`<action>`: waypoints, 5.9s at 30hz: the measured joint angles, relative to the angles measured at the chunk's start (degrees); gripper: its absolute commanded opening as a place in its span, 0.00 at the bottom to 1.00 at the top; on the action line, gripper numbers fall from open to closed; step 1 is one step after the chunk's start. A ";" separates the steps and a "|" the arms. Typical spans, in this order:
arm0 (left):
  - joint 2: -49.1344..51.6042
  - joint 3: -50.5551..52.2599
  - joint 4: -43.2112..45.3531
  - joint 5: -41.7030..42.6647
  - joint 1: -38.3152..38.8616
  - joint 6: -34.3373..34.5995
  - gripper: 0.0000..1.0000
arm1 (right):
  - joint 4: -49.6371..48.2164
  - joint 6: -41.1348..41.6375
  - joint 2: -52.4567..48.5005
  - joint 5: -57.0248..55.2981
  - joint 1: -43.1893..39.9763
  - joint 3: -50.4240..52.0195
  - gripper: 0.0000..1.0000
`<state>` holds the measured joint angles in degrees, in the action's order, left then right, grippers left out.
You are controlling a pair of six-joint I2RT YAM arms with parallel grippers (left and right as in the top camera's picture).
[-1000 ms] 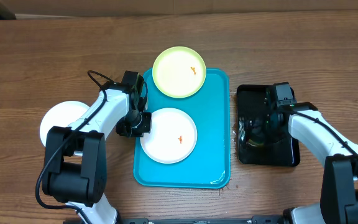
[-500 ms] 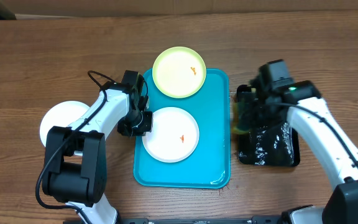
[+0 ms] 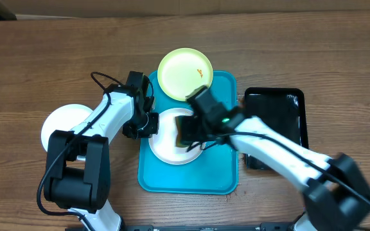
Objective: Clean dirty plates on tray and stack at the side
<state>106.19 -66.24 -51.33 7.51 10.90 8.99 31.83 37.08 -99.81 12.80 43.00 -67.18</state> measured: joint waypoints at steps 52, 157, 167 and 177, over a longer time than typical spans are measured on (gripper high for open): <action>0.00 0.00 -0.35 0.70 0.70 0.11 0.04 | 36.50 1.86 4.07 -17.09 -25.18 -12.85 0.07; 0.96 -31.45 -11.39 0.83 14.62 -1.68 0.04 | 34.80 -17.59 20.46 -0.55 -53.79 -1.40 0.58; 1.51 -35.45 -1.42 -14.99 31.01 2.05 0.04 | 34.80 -17.62 20.46 -0.50 -53.79 -1.40 0.59; 5.31 -35.45 12.15 -45.29 44.46 -2.43 0.04 | 34.82 -17.62 20.46 -0.55 -53.79 -1.40 0.59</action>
<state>111.50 -101.69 -39.18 -37.78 55.35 6.57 66.65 19.46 -79.35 12.25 -10.79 -68.58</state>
